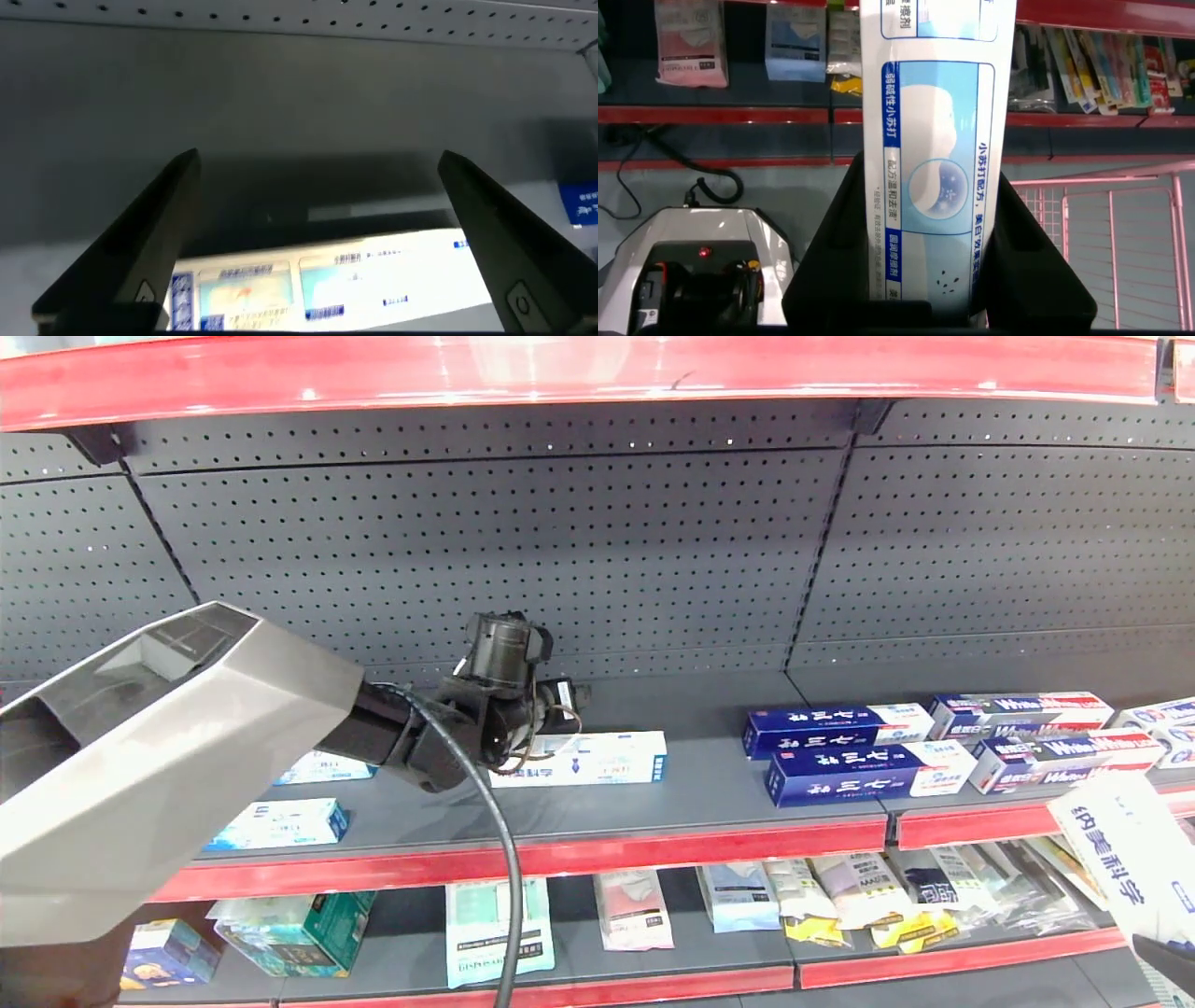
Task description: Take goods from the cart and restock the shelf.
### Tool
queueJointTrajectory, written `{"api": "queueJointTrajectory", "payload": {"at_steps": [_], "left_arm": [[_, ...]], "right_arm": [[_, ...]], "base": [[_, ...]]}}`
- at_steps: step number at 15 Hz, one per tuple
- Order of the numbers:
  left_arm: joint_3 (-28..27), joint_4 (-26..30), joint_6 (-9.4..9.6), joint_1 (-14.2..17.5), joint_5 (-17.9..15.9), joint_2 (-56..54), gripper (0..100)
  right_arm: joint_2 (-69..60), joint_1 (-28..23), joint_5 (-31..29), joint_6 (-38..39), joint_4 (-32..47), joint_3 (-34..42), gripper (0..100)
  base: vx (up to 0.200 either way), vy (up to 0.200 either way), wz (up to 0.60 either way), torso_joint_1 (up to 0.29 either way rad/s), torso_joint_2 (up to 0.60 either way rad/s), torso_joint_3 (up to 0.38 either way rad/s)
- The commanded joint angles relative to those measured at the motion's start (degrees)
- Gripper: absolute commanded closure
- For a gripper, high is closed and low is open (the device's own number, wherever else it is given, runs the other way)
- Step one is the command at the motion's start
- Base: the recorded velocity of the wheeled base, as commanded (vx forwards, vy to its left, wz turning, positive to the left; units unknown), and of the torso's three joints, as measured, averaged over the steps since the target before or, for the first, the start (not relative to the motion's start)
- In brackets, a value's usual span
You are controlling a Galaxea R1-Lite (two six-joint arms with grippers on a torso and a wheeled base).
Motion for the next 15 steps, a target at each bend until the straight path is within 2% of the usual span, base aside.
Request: {"api": "queueJointTrajectory", "payload": {"at_steps": [1,3,10,15], "left_arm": [[-2.6,0.1,-0.27,-0.5,0.0,2.4,0],[-4.7,0.2,-0.27,-0.7,0.1,4.2,0],[-5.7,2.9,-0.01,-0.7,-1.1,5.1,0],[-11.6,3.1,-0.01,-0.9,-0.5,8.5,0]], "right_arm": [[-0.4,0.0,0.0,0.0,0.0,0.4,100],[-0.5,-0.1,0.0,0.0,0.0,0.4,100],[-0.4,-0.1,0.0,0.0,0.0,0.6,100],[-0.4,0.0,0.0,0.0,0.0,1.4,100]], "base": [[0.000,0.000,0.00,0.000,0.00,0.000],[0.000,0.000,0.00,0.000,0.00,0.000],[0.000,0.000,0.00,0.000,0.00,0.000],[0.000,0.000,0.00,0.000,0.00,0.000]]}}
